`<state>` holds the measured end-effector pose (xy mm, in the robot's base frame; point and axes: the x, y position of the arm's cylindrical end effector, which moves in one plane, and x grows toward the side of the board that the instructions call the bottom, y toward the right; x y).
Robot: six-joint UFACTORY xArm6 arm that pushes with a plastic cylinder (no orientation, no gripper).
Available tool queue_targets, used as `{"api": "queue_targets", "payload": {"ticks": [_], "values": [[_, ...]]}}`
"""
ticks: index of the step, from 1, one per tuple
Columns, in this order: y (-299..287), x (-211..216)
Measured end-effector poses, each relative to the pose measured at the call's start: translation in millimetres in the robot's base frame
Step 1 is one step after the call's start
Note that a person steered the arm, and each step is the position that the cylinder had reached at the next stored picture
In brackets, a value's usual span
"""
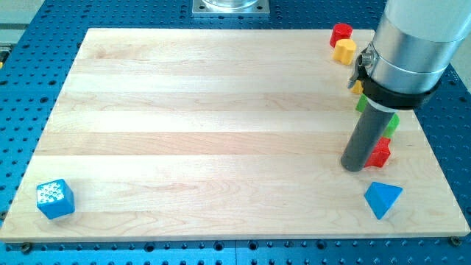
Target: Slide the blue triangle to the bottom right side of the board
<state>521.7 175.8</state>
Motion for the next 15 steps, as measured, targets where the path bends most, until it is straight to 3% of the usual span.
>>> {"api": "queue_targets", "payload": {"ticks": [3, 4, 6, 7, 8, 9, 11, 14, 15], "values": [[52.0, 7.2], [18.6, 35.4], [-165.4, 39.7], [-250.2, 95.4], [-198.5, 95.5], [-94.3, 88.0], [-48.0, 65.0], [30.2, 64.9], [32.8, 64.9]]}}
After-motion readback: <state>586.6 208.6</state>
